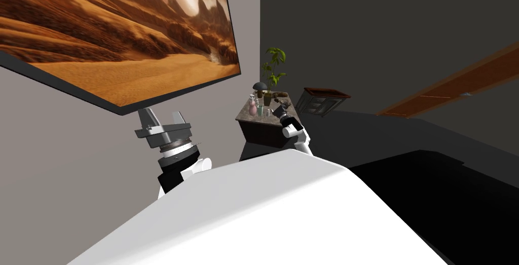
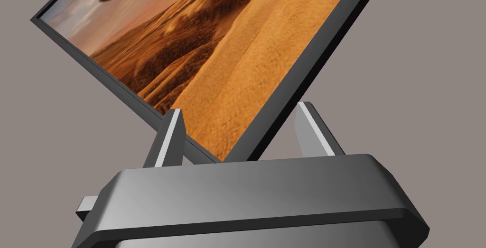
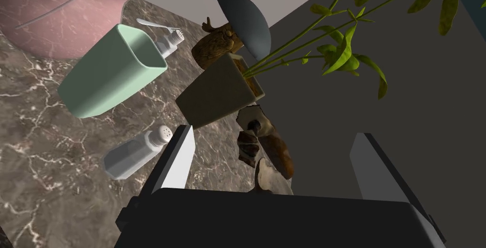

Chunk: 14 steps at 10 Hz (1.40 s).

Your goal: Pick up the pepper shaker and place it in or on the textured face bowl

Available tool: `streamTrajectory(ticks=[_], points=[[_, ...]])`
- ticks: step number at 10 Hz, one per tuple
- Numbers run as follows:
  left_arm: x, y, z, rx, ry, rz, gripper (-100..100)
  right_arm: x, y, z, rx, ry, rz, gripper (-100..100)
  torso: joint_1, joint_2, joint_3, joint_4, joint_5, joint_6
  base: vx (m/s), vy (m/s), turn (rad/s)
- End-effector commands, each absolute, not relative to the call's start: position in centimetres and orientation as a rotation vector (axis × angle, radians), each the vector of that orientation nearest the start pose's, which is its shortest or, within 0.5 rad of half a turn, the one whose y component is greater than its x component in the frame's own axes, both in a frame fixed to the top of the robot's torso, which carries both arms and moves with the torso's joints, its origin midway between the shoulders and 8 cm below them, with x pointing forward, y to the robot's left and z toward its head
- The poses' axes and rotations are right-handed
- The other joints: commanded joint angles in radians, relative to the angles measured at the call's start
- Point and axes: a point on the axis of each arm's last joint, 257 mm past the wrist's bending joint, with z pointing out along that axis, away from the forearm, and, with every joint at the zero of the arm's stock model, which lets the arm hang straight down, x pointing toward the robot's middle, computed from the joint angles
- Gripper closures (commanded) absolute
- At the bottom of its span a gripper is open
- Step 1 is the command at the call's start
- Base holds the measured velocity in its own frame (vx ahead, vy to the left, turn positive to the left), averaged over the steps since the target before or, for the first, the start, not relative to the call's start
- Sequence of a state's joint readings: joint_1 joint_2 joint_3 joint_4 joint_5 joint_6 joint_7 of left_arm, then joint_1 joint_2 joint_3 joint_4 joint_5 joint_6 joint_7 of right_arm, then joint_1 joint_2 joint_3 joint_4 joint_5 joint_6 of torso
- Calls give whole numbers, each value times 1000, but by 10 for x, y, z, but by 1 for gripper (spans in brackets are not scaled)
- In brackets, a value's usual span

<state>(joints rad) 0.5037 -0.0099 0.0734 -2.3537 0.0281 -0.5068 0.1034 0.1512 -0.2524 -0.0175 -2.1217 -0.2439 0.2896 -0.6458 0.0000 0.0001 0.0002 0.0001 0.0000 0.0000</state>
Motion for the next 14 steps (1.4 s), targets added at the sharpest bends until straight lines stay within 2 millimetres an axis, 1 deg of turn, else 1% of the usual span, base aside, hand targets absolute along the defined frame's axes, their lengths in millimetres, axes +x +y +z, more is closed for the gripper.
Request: streamTrajectory(ticks=[1,2,3,5,6,8,9,10,11,12,13,14], points=[[321,302,58,-640,505,-1360,0,501,-263,-104,1621,863,1772,-100,0,0,0,0,0,0,-3,-6,-29],[321,302,58,-640,505,-1360,0,502,-263,-109,1640,872,1758,-100,0,0,0,0,0,0,-2,-6,-11],[321,302,58,-640,505,-1360,0,509,-263,-115,1701,860,1780,-100,0,0,0,0,0,0,0,-9,-18],[321,302,58,-640,505,-1360,0,508,-263,-126,1744,881,1746,-100,0,-1,0,0,0,0,1,-4,-3],[321,302,58,-640,505,-1360,0,515,-263,-134,1813,871,1758,-100,0,0,0,0,0,0,4,-7,-15],[321,302,58,-640,505,-1360,0,514,-263,-143,1846,887,1729,-100,0,-1,-1,0,0,0,6,-7,-2],[321,302,58,-640,505,-1360,0,520,-263,-151,1920,878,1732,-100,0,-1,0,0,0,0,11,-10,-7],[321,302,58,-640,505,-1360,0,519,-263,-157,1942,888,1711,-100,-1,-1,-1,0,0,0,12,-11,-2],[321,302,58,-640,505,-1360,0,525,-263,-164,2009,874,1715,-100,-1,-1,-1,0,0,0,16,-15,-2],[321,302,58,-640,505,-1360,0,523,-263,-172,2039,888,1686,-100,-1,-2,-1,0,0,0,16,-13,4],[321,302,58,-640,505,-1360,0,522,-263,-175,2049,893,1675,-100,-1,-2,-1,0,0,0,8,-5,0],[321,302,58,-640,505,-1360,0,527,-263,-184,2123,881,1665,-100,0,-1,-1,0,0,0,19,-11,2]])
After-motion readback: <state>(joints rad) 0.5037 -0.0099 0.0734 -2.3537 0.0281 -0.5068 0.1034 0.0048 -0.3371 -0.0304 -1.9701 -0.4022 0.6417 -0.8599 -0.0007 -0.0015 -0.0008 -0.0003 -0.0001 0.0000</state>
